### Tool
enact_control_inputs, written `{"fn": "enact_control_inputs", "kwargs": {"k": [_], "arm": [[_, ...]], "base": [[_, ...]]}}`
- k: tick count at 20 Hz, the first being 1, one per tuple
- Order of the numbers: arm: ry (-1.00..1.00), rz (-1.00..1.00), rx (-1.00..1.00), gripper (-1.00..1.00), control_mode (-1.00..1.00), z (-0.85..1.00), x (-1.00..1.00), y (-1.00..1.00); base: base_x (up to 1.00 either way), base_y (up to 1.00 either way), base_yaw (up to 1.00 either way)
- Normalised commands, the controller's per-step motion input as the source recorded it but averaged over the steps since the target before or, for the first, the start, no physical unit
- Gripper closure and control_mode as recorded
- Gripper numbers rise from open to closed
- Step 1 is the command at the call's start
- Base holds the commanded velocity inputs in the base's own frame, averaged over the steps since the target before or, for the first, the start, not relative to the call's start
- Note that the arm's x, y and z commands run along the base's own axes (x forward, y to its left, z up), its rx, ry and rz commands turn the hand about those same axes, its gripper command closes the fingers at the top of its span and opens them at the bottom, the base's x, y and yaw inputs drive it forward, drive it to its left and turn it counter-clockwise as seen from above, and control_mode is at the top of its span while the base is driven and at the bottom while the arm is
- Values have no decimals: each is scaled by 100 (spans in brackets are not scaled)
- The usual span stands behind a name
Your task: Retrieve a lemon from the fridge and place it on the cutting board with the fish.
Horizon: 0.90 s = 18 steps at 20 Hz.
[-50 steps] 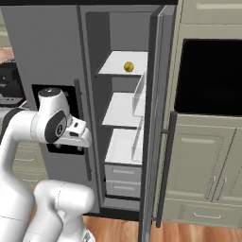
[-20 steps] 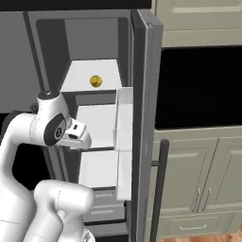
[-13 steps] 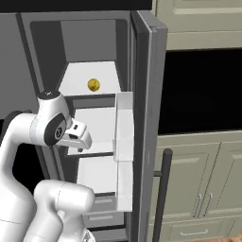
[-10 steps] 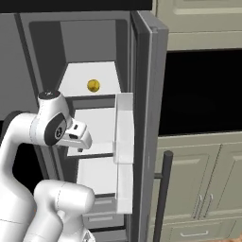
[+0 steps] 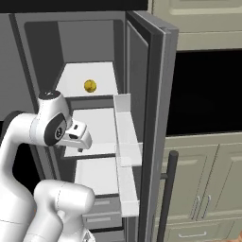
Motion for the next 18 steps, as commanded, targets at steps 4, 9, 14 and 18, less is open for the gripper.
{"fn": "enact_control_inputs", "kwargs": {"k": [4,9,14,18], "arm": [[0,0,0,-100,100,0,0,0],[0,0,0,-100,100,0,0,0],[-6,0,0,-100,-100,1,1,-2],[-36,1,0,-100,-100,34,0,-7]], "base": [[40,-21,0],[18,-4,0],[2,0,0],[0,0,0]]}}
